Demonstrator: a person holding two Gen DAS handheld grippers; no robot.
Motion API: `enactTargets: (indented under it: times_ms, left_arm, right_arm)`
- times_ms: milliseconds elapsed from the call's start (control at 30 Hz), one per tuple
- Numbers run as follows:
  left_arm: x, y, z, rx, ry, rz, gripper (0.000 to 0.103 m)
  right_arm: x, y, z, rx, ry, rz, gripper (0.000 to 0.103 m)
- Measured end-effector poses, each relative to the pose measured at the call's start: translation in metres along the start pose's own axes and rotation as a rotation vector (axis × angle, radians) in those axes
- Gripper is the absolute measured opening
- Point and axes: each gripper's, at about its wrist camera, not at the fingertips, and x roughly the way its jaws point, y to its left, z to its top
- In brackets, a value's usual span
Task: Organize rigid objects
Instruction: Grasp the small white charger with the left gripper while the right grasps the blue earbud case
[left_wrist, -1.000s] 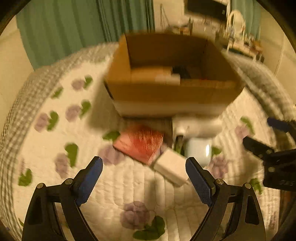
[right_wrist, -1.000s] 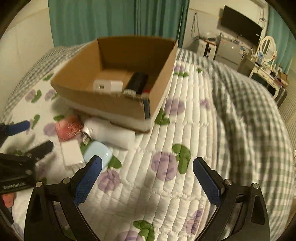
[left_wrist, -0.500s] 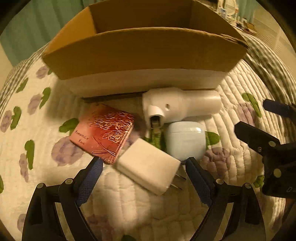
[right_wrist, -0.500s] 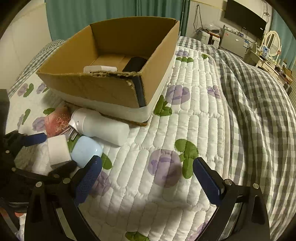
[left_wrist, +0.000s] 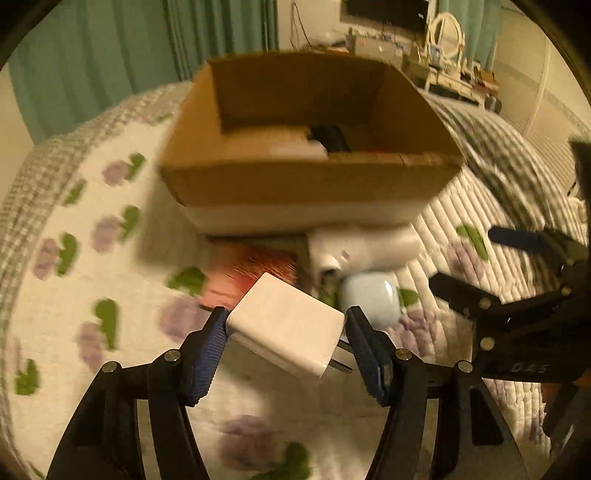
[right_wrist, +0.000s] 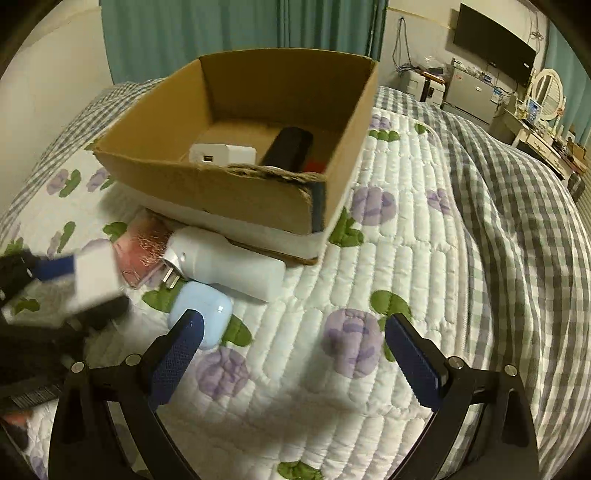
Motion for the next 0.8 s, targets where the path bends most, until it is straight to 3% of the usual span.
enactTargets:
  times_ms: [167, 367, 467, 567, 633, 667, 800]
  left_arm:
    - [-0.001, 0.032, 0.014, -0.018, -0.023, 0.052, 0.065]
    - [0.008, 0.054, 0.016, -0.035, -0.024, 0.052, 0.065]
    - [0.01, 0.058, 0.014, -0.034, -0.02, 0.047, 0.065]
    - [0.01, 0.059, 0.014, -0.032, -0.019, 0.04, 0.065]
    - [0.009, 0.059, 0.014, -0.027, -0.022, 0.037, 0.065]
    - [0.008, 0.058, 0.014, -0.028, -0.022, 0.037, 0.065]
    - [-0.003, 0.056, 0.013, -0.036, -0.028, 0.027, 0.065]
  right_arm:
    - [0.006, 0.018, 0.004, -0.032, 0.003, 0.015, 0.099]
    - [0.038, 0.057, -0.003, -0.091, 0.072, 0.053, 0.098]
    - [0.052, 0.074, -0.005, -0.136, 0.066, 0.028, 0.087]
    - [0.061, 0.081, -0.006, -0.151, 0.071, 0.016, 0.084]
    - [0.061, 0.084, -0.005, -0.156, 0.069, 0.01, 0.071]
    - [0.059, 0.084, -0.005, -0.16, 0.071, 0.012, 0.057]
    - [0.053, 0.084, -0.005, -0.139, 0.097, 0.022, 0.057]
